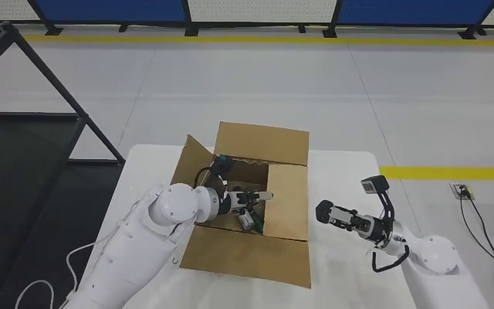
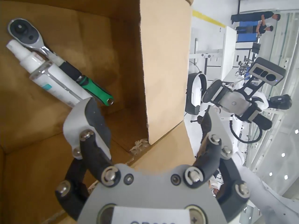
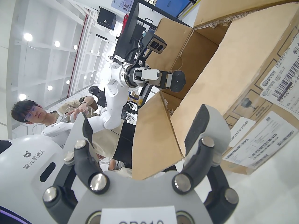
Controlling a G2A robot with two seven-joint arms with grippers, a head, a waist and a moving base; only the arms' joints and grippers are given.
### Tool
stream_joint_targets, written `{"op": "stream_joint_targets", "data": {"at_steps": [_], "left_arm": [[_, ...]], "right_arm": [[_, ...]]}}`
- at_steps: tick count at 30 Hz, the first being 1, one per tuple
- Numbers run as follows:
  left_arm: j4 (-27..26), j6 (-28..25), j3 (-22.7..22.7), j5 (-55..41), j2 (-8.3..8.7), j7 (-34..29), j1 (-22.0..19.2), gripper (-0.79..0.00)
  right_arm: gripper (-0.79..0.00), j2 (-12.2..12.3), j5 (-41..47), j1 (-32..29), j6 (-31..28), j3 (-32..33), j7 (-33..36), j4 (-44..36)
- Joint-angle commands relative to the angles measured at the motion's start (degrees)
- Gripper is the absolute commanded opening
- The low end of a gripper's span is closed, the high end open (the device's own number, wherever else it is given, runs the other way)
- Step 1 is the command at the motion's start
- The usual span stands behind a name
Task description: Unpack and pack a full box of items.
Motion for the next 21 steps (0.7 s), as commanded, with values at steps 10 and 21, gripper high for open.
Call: {"op": "stream_joint_targets", "data": {"at_steps": [10, 21], "left_arm": [[5.2, -5.87, 2.74, -4.95, -2.65, 8.2, -0.93, 0.0], [12.8, -12.26, 2.56, -11.7, -4.79, 12.68, -1.41, 0.0]], "right_arm": [[0.0, 0.57, 1.29, -1.79, -1.86, 0.4, 0.33, -2.31], [0.0, 1.32, 2.05, -5.57, -2.66, 2.06, -0.39, -6.1]]}}
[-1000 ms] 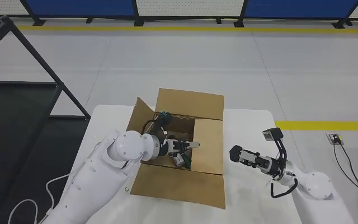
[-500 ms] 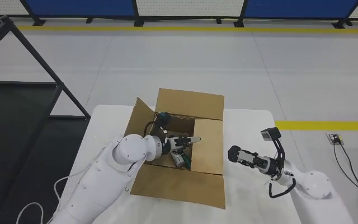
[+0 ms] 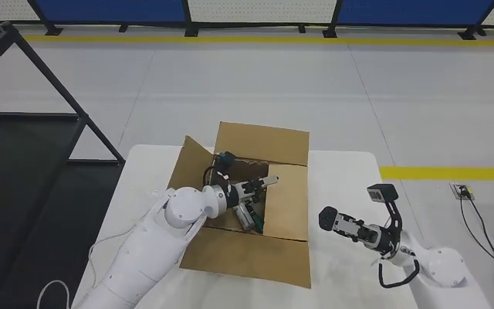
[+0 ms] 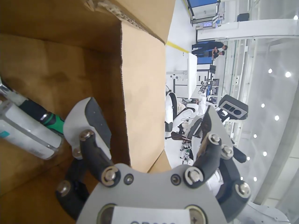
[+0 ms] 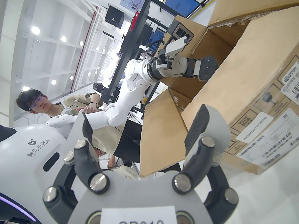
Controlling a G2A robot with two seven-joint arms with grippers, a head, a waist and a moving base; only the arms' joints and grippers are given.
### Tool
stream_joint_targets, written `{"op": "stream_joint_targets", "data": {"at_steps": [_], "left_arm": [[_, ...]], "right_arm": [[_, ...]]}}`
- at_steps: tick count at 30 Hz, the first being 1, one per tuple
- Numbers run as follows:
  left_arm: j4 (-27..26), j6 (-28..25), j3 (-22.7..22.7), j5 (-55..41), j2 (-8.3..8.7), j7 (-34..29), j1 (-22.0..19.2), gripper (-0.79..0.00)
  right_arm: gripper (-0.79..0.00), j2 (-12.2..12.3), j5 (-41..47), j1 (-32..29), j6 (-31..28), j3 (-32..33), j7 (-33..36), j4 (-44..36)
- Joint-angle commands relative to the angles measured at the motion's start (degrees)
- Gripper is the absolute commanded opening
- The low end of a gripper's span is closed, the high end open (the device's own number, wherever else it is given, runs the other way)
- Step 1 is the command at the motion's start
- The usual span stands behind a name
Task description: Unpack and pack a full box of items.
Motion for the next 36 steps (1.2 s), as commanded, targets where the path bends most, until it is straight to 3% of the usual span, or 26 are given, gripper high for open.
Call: {"op": "stream_joint_targets", "data": {"at_steps": [1, 14, 19, 27, 36], "left_arm": [[1.3, -0.46, 0.35, -1.14, -0.43, -0.18, -0.34, 0.0], [7.27, -4.9, 3.81, -3.0, -3.77, 2.07, -3.09, 0.0], [6.35, -8.25, 2.71, -3.59, -4.14, 2.18, -3.1, 0.0], [0.94, -10.37, -1.03, -1.29, -3.09, 0.26, -0.75, 0.0], [-8.21, -10.46, -5.45, 1.15, -1.89, 1.12, 3.67, 0.0]], "right_arm": [[0.0, 0.09, -0.41, -0.49, 0.09, 0.09, -0.43, -0.71], [0.0, 0.75, -0.77, -3.92, -0.47, 0.25, -0.4, -5.63], [0.0, 0.9, -1.29, -4.25, -0.26, -0.36, -0.64, -6.81], [0.0, 1.07, -2.96, -3.37, -0.76, -2.28, -0.18, -9.14], [0.0, 1.32, -8.13, -3.49, -0.38, -6.21, 2.19, -17.0]]}}
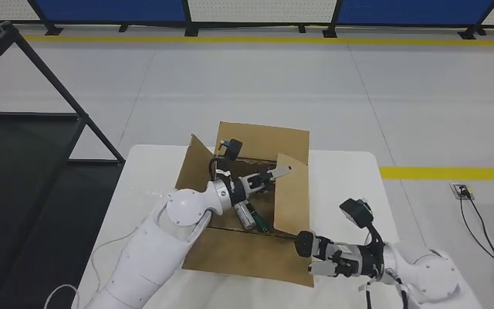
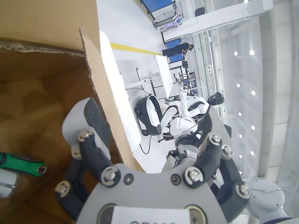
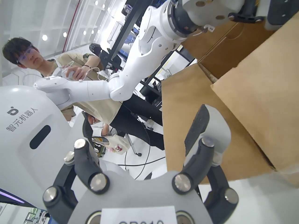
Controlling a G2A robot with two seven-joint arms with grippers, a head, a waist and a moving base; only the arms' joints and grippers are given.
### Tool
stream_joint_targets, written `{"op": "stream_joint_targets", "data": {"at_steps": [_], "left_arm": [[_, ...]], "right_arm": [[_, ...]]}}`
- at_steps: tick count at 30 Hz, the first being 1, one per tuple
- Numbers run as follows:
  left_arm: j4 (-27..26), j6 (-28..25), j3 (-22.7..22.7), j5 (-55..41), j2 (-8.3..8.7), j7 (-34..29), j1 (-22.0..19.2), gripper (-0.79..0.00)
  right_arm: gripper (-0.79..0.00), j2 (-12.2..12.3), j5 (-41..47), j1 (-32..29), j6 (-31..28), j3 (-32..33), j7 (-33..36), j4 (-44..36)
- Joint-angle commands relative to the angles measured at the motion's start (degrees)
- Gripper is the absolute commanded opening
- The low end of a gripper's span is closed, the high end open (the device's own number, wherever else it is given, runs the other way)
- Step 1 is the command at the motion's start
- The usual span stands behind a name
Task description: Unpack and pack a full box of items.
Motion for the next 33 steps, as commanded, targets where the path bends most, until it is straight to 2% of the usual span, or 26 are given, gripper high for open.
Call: {"op": "stream_joint_targets", "data": {"at_steps": [1, 3, 13, 24, 33], "left_arm": [[-1.43, 0.52, -0.37, 0.55, 0.1, -0.22, 0.52, 0.0], [-2.61, 0.94, -0.56, 1.03, 0.13, -0.43, 0.84, 0.0], [-3.47, 1.77, -0.31, 3.35, -0.25, -0.96, 0.34, 0.0], [2.09, 3.47, -4.09, 6.59, 1.16, -7.74, 2.41, 0.0], [7.67, 1.67, -0.21, 5.32, -0.6, -5.08, 0.14, 0.0]], "right_arm": [[0.0, -0.07, -2.16, -0.16, 0.57, -0.88, -1.68, -1.94], [0.0, -0.29, -5.59, -0.62, 3.23, -1.43, -7.22, -3.8], [0.0, -0.29, -5.84, -0.82, 3.48, -1.62, -7.46, -4.01], [0.0, 0.07, -6.48, -0.54, 4.28, -2.45, -7.83, -4.11], [0.0, 0.36, -7.0, -0.61, 4.54, -2.77, -8.55, -4.61]]}}
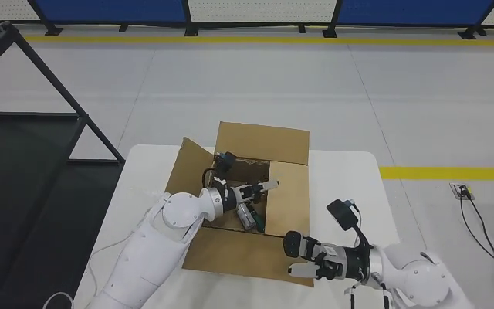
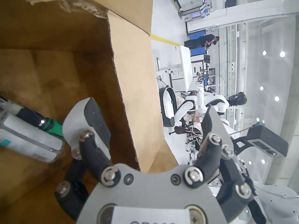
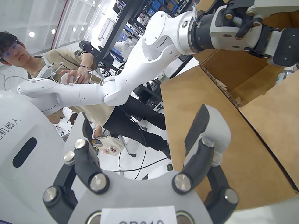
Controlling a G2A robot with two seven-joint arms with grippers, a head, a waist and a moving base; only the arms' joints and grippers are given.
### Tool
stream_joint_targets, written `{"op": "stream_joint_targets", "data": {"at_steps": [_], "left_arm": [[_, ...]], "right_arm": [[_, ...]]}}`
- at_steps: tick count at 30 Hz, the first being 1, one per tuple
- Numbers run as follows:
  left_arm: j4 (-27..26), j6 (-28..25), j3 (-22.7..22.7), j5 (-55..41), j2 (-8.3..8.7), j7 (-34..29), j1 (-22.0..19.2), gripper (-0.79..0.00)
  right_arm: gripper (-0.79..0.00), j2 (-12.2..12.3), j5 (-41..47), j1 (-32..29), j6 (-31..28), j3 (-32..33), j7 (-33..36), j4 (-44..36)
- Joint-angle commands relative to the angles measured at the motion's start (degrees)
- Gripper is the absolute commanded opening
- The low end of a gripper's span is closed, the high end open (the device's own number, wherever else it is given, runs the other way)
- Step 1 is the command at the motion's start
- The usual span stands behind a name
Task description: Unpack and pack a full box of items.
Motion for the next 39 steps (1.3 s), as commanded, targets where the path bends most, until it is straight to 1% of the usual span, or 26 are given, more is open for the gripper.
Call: {"op": "stream_joint_targets", "data": {"at_steps": [1, 10, 14, 18, 22, 26, 29, 33, 36, 39], "left_arm": [[1.61, -0.62, 0.99, -0.85, -0.56, 1.0, -0.8, 0.0], [8.79, -4.1, 4.31, -5.15, -3.16, 3.24, -4.51, 0.0], [10.0, -5.54, 4.58, -5.79, -3.74, 3.01, -5.54, 0.0], [10.02, -6.6, 4.01, -6.09, -3.92, 2.78, -5.83, 0.0], [7.9, -7.26, 2.98, -6.23, -3.81, 2.31, -5.39, 0.0], [3.6, -7.28, 1.83, -5.91, -3.57, 2.23, -4.42, 0.0], [-0.27, -6.53, 1.18, -5.29, -3.43, 2.46, -3.8, 0.0], [-4.89, -4.84, 1.24, -4.14, -3.49, 2.63, -3.41, 0.0], [-6.81, -3.34, 2.12, -3.6, -3.81, 2.69, -3.71, 0.0], [-7.29, -2.37, 3.58, -3.02, -4.37, 3.27, -4.49, 0.0]], "right_arm": [[0.0, 0.08, -0.16, -0.28, 0.12, 0.14, -0.32, -0.08], [0.0, 0.44, -1.36, -2.68, -0.03, 0.96, -2.69, -1.65], [0.0, 0.47, -2.58, -2.72, 0.93, 0.59, -4.14, -1.86], [0.0, 0.35, -4.34, -2.04, 1.81, -0.45, -6.25, -1.39], [0.0, 0.14, -7.14, -1.37, 2.96, -1.72, -9.42, -1.4], [0.0, 0.05, -8.42, -0.97, 2.85, -2.69, -10.35, -1.75], [0.0, 0.06, -8.7, -1.44, 1.16, -2.46, -11.86, -2.57], [0.0, 0.1, -8.83, -3.46, -2.92, -0.85, -16.05, -3.79], [0.0, 0.08, -10.49, -4.97, -4.59, 0.33, -19.64, -4.37], [0.0, 0.03, -12.38, -6.02, -5.02, 0.96, -22.52, -4.81]]}}
